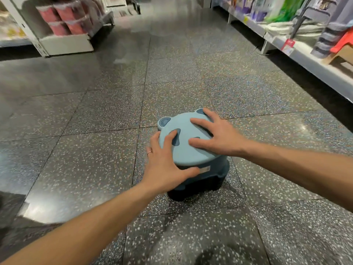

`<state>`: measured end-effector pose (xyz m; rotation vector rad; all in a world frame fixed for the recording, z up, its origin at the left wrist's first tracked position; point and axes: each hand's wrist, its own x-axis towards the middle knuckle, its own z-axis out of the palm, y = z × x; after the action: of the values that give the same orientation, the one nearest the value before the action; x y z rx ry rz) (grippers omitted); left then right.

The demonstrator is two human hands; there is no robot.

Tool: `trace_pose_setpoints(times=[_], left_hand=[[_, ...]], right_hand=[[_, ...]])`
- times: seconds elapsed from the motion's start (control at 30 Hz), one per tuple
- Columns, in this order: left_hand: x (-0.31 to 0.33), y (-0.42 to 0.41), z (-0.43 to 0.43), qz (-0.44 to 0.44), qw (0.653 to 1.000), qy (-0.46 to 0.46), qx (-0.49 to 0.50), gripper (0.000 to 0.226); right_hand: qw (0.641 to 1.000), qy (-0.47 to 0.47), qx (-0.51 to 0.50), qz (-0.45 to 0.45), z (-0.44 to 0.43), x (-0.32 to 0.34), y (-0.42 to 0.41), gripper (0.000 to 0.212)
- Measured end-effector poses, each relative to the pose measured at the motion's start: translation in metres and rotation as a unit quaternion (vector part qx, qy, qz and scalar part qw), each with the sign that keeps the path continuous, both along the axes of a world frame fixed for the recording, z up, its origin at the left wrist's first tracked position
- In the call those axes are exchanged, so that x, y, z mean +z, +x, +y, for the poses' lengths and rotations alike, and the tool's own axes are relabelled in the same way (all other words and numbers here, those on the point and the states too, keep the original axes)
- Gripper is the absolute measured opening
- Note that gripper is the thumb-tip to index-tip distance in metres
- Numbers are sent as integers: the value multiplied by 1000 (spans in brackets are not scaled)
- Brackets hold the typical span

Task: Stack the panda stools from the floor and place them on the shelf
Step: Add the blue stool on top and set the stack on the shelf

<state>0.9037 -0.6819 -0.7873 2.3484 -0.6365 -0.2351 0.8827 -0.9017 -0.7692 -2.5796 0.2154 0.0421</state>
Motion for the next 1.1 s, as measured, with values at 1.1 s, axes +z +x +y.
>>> trace_pose_setpoints(times=[1.1], left_hand=[[-22, 26, 12, 239, 922, -303, -7, 103]], right_hand=[[991, 109, 41, -58, -32, -15, -14, 100]])
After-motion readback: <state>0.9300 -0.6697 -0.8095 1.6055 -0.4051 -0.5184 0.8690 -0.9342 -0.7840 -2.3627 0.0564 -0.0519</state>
